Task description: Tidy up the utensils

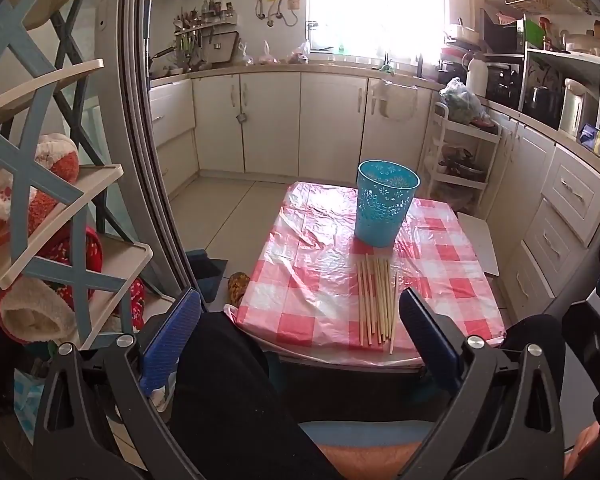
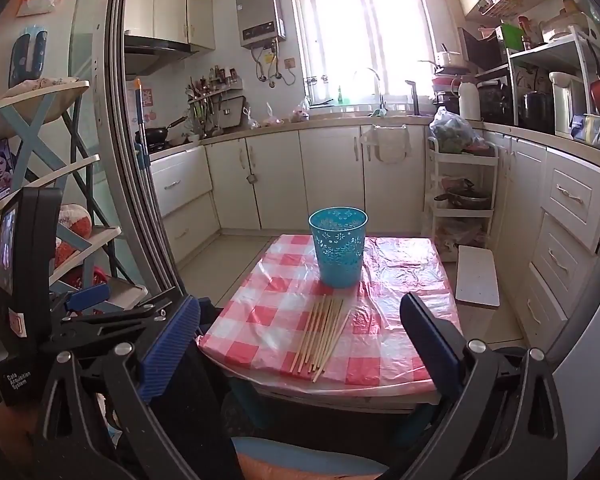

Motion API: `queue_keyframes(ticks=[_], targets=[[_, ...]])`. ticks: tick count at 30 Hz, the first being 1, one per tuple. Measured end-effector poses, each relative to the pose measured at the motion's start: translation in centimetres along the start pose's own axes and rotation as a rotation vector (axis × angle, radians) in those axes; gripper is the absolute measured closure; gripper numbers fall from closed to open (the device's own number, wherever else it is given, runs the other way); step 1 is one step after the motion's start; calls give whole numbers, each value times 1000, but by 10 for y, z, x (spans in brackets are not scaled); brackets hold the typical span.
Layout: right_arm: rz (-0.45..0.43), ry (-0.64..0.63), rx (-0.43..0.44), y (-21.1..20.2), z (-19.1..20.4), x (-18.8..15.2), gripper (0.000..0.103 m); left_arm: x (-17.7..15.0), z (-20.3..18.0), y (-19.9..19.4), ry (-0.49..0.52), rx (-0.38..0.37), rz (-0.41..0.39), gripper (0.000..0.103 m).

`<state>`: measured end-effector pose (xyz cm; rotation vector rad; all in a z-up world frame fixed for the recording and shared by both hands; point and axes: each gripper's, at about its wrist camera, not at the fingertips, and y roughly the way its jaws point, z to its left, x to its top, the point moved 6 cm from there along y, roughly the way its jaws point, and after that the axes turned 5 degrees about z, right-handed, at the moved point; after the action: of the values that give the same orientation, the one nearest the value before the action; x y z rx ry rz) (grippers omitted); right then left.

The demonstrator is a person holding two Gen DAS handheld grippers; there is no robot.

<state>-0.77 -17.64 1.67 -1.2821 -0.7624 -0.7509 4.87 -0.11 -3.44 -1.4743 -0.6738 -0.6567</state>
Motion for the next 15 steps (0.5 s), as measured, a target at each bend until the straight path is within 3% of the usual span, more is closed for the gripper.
queue_keyframes(ticks=[15], targets=[[-3, -1, 1, -2, 1, -6, 7, -1, -1, -6, -8, 0, -8, 7]])
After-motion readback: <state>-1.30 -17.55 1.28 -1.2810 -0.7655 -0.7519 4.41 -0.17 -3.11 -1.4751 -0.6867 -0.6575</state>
